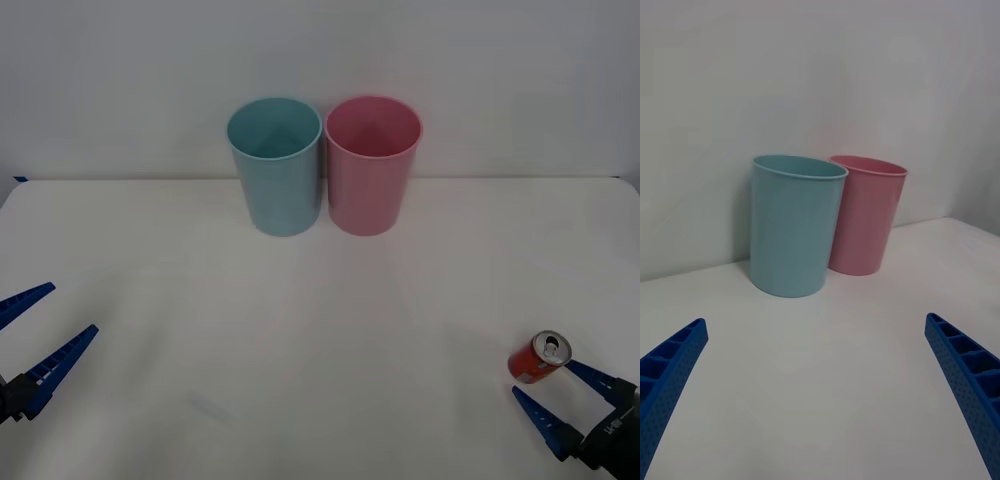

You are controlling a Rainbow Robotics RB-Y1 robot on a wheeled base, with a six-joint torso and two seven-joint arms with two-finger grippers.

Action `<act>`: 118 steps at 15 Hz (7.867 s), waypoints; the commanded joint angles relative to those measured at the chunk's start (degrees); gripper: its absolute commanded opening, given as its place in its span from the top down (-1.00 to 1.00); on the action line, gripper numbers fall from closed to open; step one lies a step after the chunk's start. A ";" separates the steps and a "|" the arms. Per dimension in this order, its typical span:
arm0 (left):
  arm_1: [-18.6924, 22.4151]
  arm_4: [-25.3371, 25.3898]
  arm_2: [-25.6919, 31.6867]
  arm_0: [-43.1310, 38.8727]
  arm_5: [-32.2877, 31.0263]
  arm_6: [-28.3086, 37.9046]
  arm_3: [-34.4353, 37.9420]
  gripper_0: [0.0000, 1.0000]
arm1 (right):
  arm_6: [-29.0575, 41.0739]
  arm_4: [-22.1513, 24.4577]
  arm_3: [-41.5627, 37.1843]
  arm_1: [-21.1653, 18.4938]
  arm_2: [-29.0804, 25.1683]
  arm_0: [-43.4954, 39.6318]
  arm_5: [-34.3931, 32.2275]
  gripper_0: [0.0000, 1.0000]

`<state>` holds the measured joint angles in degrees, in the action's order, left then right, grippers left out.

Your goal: Grasp the object on the table and drop it into the matching bin: aluminum can to the light blue bin, PET bottle to the pink bin.

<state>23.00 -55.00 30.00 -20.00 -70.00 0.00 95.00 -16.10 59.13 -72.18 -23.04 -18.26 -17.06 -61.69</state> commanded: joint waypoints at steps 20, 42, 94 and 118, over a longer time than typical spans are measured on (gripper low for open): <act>0.00 0.00 0.00 0.00 0.00 0.00 0.00 -1.00 | -1.83 0.81 -0.06 2.91 1.83 4.14 4.38 0.73; 0.00 0.00 0.00 0.00 0.00 0.00 0.00 -1.00 | -1.30 -0.42 -7.18 2.56 -1.25 4.05 -7.13 1.00; 0.00 0.00 0.00 0.00 0.00 0.00 0.00 -1.00 | 46.25 20.77 14.53 8.54 41.03 77.35 41.12 1.00; 0.00 0.00 0.00 0.00 0.00 0.00 0.00 -1.00 | 45.55 19.80 17.60 9.07 41.64 79.20 44.28 -1.00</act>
<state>23.00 -55.00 30.00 -20.00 -70.00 0.00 95.00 29.45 78.87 -54.56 -13.90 23.38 62.09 -17.40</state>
